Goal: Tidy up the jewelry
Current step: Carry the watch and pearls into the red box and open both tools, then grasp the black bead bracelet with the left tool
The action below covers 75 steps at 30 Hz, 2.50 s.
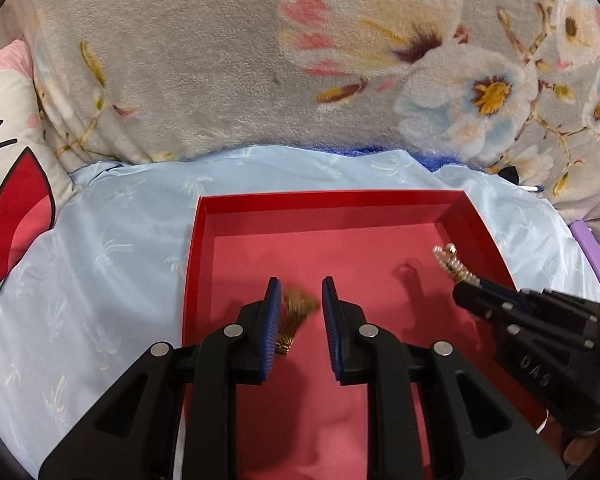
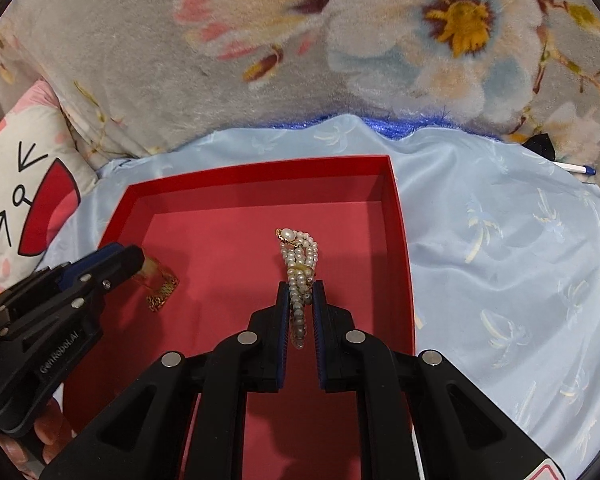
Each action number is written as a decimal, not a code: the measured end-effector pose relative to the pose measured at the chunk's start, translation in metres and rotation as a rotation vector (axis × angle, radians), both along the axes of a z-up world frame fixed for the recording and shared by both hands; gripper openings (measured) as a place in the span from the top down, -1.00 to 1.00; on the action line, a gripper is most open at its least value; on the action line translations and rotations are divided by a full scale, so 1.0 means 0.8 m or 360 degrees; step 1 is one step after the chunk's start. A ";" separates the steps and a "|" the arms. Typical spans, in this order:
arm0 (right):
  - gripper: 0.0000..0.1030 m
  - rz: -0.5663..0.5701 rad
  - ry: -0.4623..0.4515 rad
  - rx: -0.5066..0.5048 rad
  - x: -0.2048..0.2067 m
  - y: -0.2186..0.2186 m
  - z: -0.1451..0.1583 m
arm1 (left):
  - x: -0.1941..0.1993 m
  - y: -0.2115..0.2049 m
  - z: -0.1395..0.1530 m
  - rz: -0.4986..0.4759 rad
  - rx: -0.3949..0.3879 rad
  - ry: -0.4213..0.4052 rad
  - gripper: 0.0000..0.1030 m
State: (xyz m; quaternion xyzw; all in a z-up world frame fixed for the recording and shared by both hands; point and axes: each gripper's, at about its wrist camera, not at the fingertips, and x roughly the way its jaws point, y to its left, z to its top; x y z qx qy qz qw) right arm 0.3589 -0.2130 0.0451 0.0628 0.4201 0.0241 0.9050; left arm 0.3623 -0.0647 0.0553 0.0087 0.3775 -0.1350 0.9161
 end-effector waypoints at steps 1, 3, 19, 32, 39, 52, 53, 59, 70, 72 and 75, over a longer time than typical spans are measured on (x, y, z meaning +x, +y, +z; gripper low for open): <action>0.78 -0.0001 0.0008 -0.0009 0.002 0.001 -0.004 | 0.003 -0.001 0.000 -0.0004 -0.0009 0.0007 0.60; 0.72 -0.0007 -0.0008 -0.0027 0.002 0.001 -0.008 | 0.007 -0.001 -0.002 0.0008 -0.0015 0.0012 0.59; 0.31 -0.0066 -0.0221 0.0152 -0.146 -0.031 0.027 | -0.101 0.067 0.031 0.0143 -0.0144 -0.0116 -0.10; 0.28 -0.0006 -0.0095 0.0202 -0.355 0.005 -0.027 | -0.277 0.114 -0.024 0.0184 -0.0192 0.0054 -0.24; 0.28 -0.0005 -0.0001 0.0195 -0.413 0.022 -0.061 | -0.327 0.119 -0.062 0.0226 -0.0136 0.0158 -0.24; 0.28 -0.0028 -0.0023 0.0191 -0.423 0.026 -0.061 | -0.337 0.111 -0.079 0.0242 -0.0015 0.0151 0.05; 0.28 -0.0029 -0.0022 0.0194 -0.423 0.025 -0.062 | -0.337 0.109 -0.078 0.0234 -0.0014 0.0151 0.16; 0.28 -0.0028 -0.0025 0.0194 -0.422 0.025 -0.061 | -0.335 0.111 -0.080 0.0199 -0.0075 0.0169 0.85; 0.28 0.0023 -0.0062 0.0175 -0.372 0.030 -0.046 | -0.340 0.116 -0.056 0.0182 -0.0150 0.0116 0.86; 0.28 0.0036 -0.0071 0.0151 -0.356 0.035 -0.044 | -0.340 0.117 -0.047 0.0177 -0.0163 0.0092 0.86; 0.28 0.0058 -0.0063 0.0142 -0.328 0.042 -0.044 | -0.337 0.120 -0.036 0.0174 -0.0180 0.0058 0.86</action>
